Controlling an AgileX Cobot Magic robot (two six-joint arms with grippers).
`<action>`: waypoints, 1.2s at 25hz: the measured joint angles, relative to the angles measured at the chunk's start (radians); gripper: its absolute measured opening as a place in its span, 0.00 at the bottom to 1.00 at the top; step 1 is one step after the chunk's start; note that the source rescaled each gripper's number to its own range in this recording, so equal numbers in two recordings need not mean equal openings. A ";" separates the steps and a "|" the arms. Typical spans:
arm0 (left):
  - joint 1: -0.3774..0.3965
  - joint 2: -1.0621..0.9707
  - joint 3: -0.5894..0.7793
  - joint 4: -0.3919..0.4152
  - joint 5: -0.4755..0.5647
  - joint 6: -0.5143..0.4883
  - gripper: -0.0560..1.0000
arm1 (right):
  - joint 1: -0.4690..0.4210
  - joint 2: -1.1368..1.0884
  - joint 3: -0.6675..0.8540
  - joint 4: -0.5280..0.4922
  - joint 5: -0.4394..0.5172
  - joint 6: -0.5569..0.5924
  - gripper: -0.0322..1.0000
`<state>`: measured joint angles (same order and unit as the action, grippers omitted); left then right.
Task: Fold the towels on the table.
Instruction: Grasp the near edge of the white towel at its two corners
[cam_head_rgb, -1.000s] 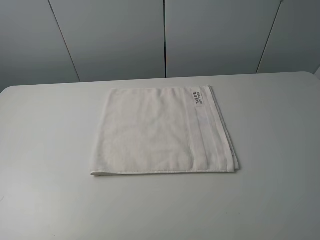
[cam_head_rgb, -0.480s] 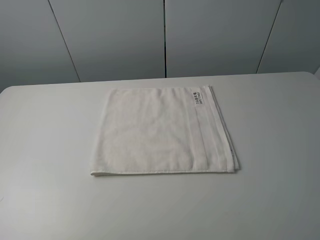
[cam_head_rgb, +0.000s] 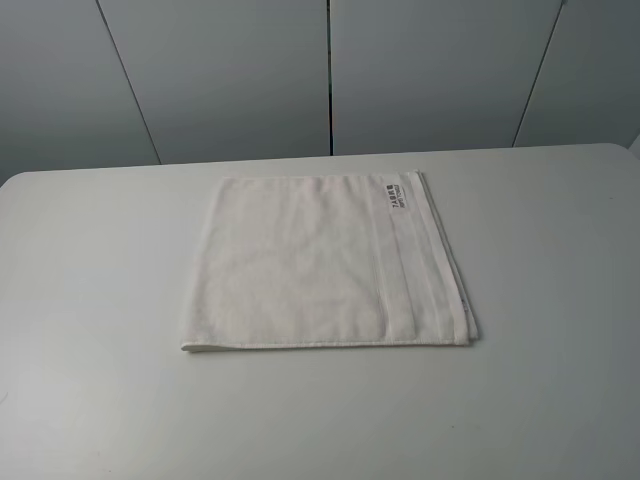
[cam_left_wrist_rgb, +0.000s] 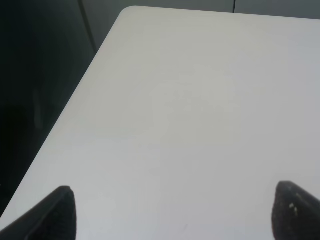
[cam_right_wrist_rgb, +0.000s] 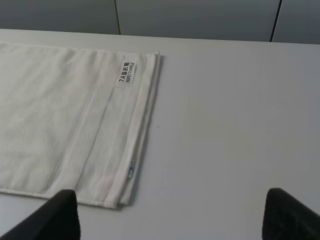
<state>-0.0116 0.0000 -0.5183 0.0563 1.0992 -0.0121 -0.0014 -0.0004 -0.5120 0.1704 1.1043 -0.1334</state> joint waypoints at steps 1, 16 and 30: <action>0.000 0.000 0.000 0.000 0.000 0.000 1.00 | 0.000 0.000 0.000 0.000 0.000 0.000 0.80; 0.000 0.000 0.000 0.000 0.000 0.000 1.00 | 0.000 0.000 0.000 0.000 0.000 0.002 0.80; 0.000 0.000 0.000 -0.015 -0.002 0.000 1.00 | 0.000 0.000 0.000 0.016 0.000 0.048 0.80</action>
<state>-0.0116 0.0000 -0.5183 0.0413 1.0967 -0.0121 -0.0014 -0.0004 -0.5120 0.1862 1.1043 -0.0853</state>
